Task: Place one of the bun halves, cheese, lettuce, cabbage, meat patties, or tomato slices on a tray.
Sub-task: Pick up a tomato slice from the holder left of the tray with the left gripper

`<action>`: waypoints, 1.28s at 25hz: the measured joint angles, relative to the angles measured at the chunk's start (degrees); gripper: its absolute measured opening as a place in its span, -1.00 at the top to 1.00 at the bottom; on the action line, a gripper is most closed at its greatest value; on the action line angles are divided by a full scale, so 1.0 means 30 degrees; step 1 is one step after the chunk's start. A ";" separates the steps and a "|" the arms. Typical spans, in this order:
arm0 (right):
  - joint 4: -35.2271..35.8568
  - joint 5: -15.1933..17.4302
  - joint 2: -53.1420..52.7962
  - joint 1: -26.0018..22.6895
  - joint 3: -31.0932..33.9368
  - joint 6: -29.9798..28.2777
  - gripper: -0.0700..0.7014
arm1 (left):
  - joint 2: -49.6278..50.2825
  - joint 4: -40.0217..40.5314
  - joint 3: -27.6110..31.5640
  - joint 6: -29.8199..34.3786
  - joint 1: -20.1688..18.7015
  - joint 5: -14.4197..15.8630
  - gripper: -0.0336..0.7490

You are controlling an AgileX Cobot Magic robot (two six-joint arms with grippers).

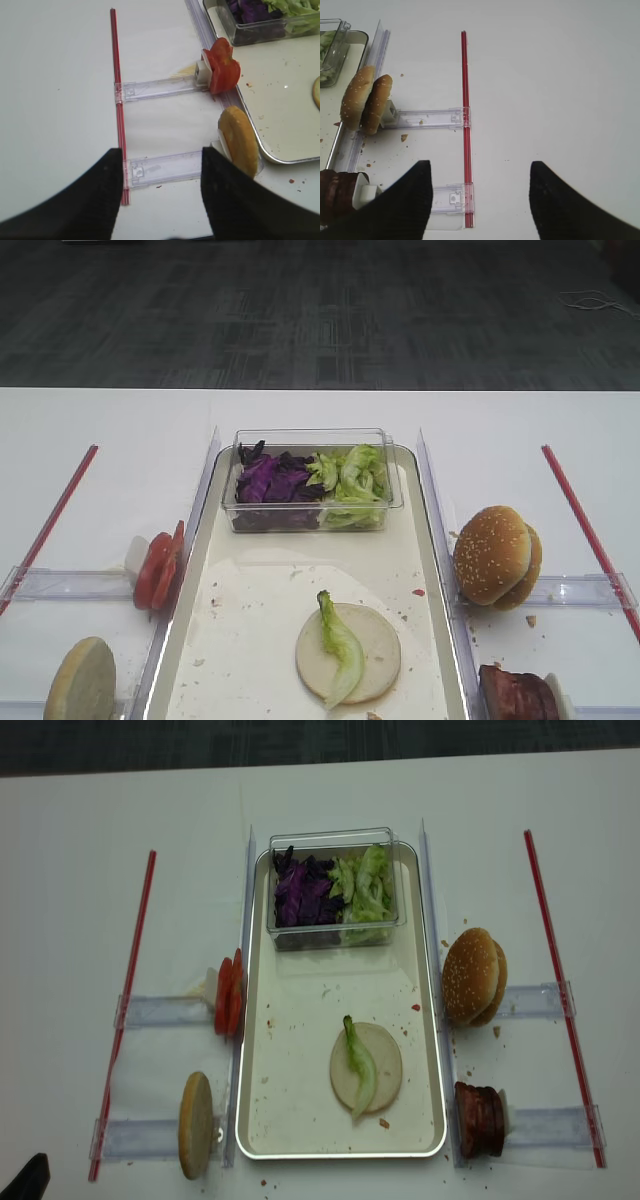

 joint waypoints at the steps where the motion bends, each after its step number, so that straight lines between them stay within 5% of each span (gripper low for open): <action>1: 0.0000 0.0000 0.0000 0.0000 0.0000 0.0000 -0.39 | 0.0000 0.0000 0.0000 0.0000 0.0000 0.0000 -0.01; 32: 0.0000 0.0000 0.0000 0.0000 0.0000 0.0000 -0.39 | 0.0000 0.0000 0.0000 0.0000 0.0000 0.0000 -0.01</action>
